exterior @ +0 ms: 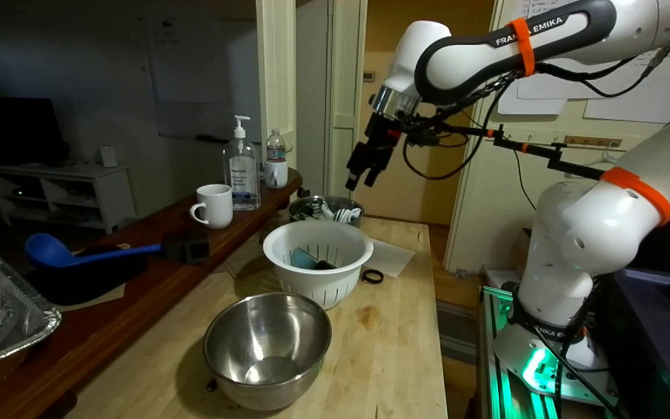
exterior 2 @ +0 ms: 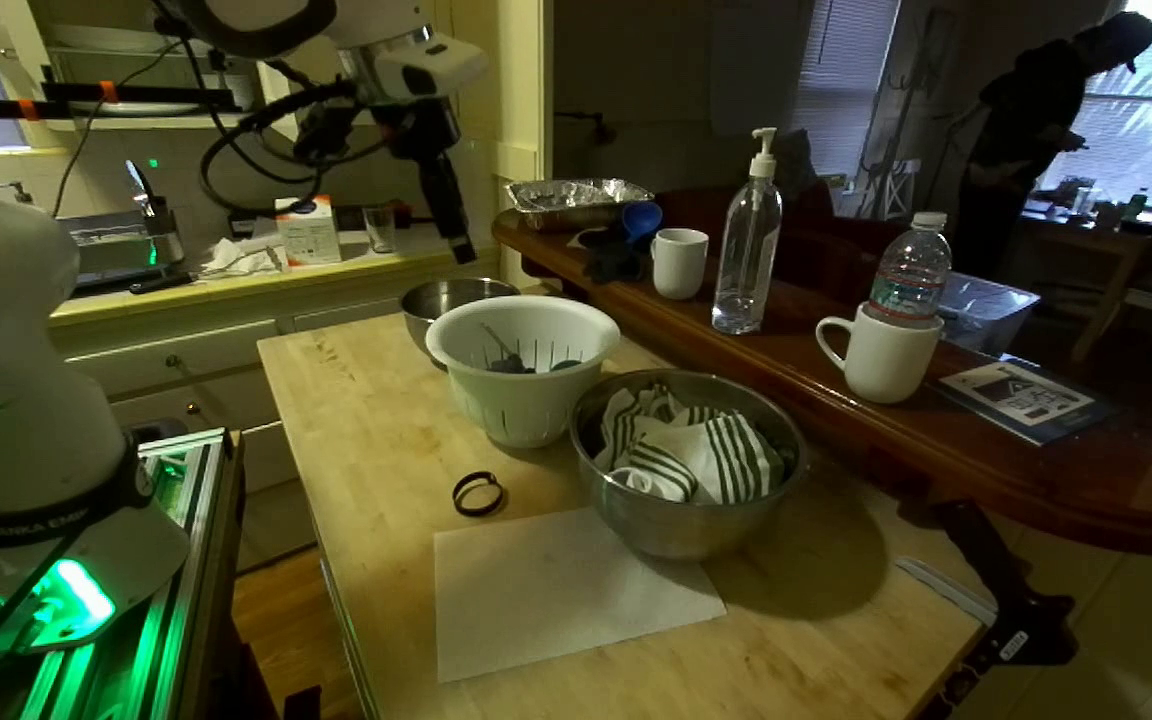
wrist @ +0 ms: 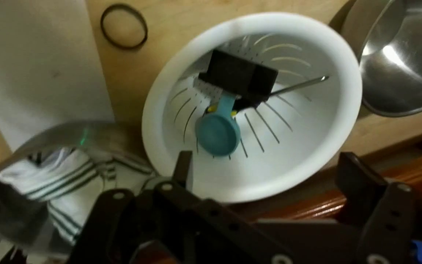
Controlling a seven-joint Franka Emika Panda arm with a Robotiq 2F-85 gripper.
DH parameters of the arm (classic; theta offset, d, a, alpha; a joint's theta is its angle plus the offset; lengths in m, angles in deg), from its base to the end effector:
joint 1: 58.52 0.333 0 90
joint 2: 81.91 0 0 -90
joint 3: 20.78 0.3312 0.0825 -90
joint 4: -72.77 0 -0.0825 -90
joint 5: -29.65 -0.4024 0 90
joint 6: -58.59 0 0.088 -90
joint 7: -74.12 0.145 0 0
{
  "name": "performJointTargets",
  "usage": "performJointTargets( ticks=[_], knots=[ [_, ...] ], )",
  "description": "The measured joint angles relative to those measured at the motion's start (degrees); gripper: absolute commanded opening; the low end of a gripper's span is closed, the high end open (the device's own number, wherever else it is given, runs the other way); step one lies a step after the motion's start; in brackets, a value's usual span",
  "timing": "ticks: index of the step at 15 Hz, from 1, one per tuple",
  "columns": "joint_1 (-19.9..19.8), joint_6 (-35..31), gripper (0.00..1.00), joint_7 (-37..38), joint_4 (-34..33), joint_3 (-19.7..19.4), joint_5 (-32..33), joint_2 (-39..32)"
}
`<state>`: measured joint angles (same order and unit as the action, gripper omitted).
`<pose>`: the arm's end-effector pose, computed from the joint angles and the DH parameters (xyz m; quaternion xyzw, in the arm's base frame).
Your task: Pick up the pot holder and place it on the small silver bowl
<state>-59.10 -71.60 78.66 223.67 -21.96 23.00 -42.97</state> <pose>0.3891 -0.0055 0.4587 -0.9824 0.0828 -0.1564 0.0602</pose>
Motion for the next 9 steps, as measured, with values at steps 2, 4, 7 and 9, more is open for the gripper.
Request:
performJointTargets(
  ticks=[2, 4, 7, 9],
  knots=[
    [-1.0, 0.0, 1.0, -1.1, -5.8, 1.1, 5.0, -2.7],
    [-1.8, 0.0, 1.0, -1.3, -12.4, 2.2, 8.8, -6.2],
    [-1.7, 0.2, 1.0, -2.4, -21.7, 4.8, 12.4, -11.6],
    [-0.3, 0.3, 1.0, -4.7, -26.4, 6.7, 13.9, -14.8]
  ],
)
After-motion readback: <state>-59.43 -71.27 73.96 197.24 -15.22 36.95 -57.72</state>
